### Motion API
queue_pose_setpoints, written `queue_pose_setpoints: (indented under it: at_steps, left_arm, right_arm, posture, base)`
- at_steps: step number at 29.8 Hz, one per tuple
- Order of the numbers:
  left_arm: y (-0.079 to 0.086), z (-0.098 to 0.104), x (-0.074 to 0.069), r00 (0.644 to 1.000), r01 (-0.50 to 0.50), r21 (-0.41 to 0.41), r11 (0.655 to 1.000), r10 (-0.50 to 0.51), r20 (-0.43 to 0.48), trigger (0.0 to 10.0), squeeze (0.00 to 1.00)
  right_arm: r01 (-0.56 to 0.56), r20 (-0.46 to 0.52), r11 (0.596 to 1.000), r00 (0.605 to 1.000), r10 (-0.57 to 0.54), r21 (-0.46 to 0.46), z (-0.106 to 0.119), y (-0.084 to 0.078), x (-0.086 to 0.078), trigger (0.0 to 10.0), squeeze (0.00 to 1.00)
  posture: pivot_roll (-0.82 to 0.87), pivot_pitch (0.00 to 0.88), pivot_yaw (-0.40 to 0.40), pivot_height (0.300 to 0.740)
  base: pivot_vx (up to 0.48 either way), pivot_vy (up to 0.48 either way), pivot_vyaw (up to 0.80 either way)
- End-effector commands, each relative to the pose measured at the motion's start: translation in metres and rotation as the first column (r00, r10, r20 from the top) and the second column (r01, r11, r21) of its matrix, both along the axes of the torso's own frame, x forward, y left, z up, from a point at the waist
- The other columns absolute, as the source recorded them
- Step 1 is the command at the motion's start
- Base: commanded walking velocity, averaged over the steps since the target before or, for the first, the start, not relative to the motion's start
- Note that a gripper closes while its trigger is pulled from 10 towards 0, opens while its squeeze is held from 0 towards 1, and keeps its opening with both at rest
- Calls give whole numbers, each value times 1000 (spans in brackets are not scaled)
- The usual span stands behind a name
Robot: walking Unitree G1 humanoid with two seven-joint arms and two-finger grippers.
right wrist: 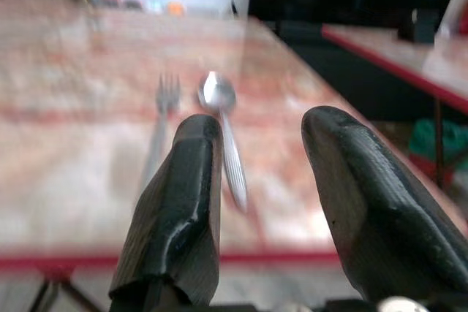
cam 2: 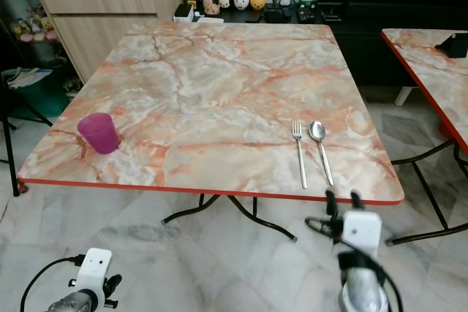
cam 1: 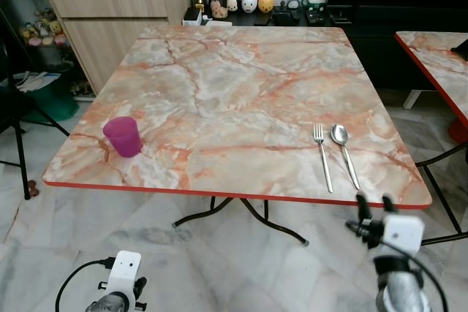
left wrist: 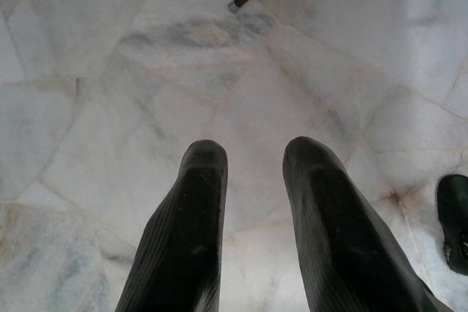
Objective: Setting the table
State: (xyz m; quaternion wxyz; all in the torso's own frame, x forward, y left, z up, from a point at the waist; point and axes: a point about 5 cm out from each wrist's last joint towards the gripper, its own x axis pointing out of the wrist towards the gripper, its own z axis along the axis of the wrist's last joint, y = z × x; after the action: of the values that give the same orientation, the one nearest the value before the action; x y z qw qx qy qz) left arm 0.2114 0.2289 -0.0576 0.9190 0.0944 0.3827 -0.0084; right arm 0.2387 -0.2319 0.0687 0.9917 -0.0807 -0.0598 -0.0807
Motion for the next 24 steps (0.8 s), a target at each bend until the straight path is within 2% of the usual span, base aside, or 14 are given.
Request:
queue_pose_setpoints:
  at_steps: [1,12,24]
  left_arm:
    - [2,0,0,1000,-5,12,1000,5,3,10000,0]
    - [2,0,-1,999,-34,9,999,34,7,10000,0]
    - [3,-2,-4,999,-48,8,999,48,-5,10000,0]
  right_arm:
    - [-6,18,1000,1000,6,13,8,4,5,10000,0]
    - [39,-25,995,999,-37,95,20,4,40,10000,0]
    - [88,-2,980,996,-89,179,29,-1,49,10000,0]
  posture:
    - [-38,0,30,740]
    - [-28,0,26,740]
    - [-26,0,26,740]
  base:
    - [0,0,0]
    - [0,25,0]
    - [0,319,0]
